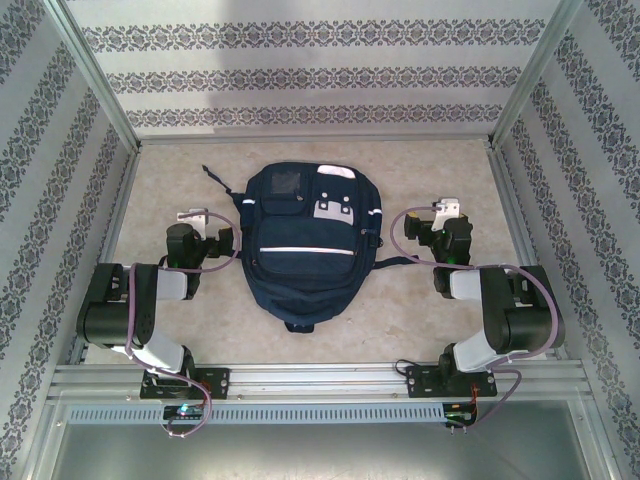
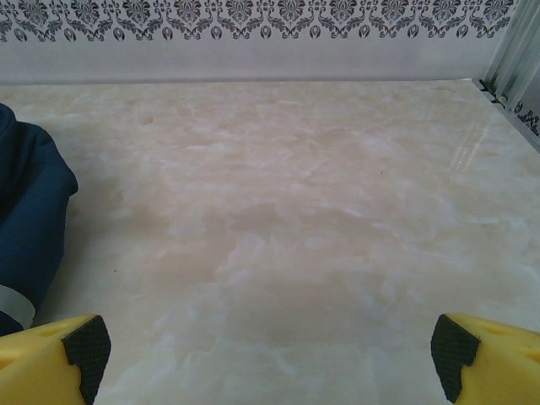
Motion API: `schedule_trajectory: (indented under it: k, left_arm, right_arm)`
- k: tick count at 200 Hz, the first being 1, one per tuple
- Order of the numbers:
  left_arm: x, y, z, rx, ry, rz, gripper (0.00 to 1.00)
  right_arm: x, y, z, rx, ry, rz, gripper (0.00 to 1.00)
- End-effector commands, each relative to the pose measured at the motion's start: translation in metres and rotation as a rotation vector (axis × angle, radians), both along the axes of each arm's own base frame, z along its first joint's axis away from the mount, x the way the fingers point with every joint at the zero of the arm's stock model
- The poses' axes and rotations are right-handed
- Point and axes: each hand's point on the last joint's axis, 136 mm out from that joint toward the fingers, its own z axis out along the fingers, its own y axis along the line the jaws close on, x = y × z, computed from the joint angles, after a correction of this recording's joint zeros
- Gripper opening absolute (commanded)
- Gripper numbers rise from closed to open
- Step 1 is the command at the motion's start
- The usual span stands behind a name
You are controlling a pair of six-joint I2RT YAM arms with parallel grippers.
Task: Pack the student bag
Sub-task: Reset both arms
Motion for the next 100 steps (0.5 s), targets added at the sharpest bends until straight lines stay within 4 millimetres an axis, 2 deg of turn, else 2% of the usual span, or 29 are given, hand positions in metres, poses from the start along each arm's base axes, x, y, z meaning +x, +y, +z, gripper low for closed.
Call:
schedule_trajectory:
  k: [1,100]
  left_arm:
    - [0.0095,-0.0029,0.0161,0.020,-0.061,-0.014,1.00]
    - [0.0097,-0.0032,0.0156,0.023,-0.057,-0.014,1.00]
  right_arm:
    - [-0.0017,0.0010,0.0016,-0.013,-0.006,-0.002,0.98]
    - [-0.0016,0.0007,0.0016,-0.013,-0.006,-0.004,0.98]
